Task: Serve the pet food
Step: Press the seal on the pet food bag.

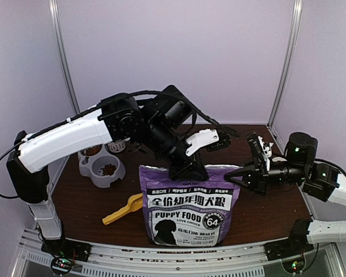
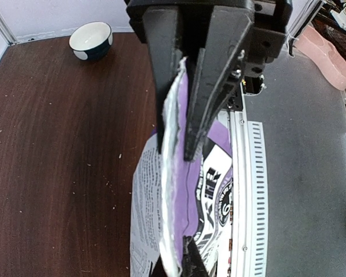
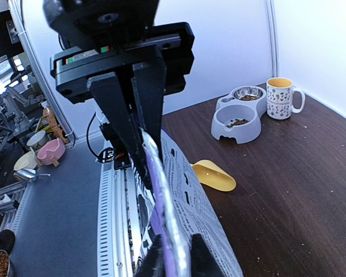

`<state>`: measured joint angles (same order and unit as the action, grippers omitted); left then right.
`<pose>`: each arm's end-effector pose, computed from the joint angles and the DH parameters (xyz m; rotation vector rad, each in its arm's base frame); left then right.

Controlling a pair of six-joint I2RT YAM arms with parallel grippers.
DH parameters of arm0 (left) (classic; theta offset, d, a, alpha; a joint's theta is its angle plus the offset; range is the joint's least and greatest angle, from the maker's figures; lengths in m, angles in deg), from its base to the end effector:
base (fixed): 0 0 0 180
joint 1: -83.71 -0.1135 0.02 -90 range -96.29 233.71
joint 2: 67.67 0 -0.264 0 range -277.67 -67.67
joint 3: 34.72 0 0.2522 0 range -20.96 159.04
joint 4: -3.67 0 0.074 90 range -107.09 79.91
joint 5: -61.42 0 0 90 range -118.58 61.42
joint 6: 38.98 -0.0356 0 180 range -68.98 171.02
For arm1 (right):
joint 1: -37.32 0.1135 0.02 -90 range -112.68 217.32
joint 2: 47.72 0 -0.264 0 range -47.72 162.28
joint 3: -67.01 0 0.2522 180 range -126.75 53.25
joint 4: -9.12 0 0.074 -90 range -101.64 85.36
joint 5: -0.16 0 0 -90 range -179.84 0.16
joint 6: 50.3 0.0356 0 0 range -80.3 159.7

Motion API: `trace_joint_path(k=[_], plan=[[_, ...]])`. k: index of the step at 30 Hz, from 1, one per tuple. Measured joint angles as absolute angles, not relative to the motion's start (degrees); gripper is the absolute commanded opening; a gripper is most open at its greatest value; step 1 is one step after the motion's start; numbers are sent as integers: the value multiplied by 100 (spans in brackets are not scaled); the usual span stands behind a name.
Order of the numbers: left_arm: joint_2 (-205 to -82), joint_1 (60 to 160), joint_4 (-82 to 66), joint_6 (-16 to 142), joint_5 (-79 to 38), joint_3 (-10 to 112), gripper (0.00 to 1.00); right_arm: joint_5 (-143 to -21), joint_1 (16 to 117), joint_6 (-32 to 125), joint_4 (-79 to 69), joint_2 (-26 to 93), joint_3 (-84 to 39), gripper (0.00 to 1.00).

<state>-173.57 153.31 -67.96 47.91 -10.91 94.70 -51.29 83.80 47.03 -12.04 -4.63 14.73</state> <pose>0.1278 -0.3746 0.3877 1.6381 1.9689 -0.8688 0.1050 0.1428 0.3130 -1.1098 1.5620 1.2508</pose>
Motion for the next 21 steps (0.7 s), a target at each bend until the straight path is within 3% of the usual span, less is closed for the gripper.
trace_joint_path(k=[6,10,13,18,21], plan=[[-17331,15342,-6726,4789,-1133,9408,0,-5024,8356,4765,-1079,-544,1565,0],[-17305,15353,-6700,4791,-1161,9369,0,-5003,8341,4848,-987,-609,1639,16],[-17277,15353,-6693,4791,-1179,9341,0,-5044,8269,4907,-928,-754,1707,18],[-17248,15357,-6665,4791,-1187,9303,0,-5048,8216,5031,-756,-907,1831,13],[-17246,15357,-6665,4791,-1190,9301,0,-5042,8212,5088,-660,-918,1886,0]])
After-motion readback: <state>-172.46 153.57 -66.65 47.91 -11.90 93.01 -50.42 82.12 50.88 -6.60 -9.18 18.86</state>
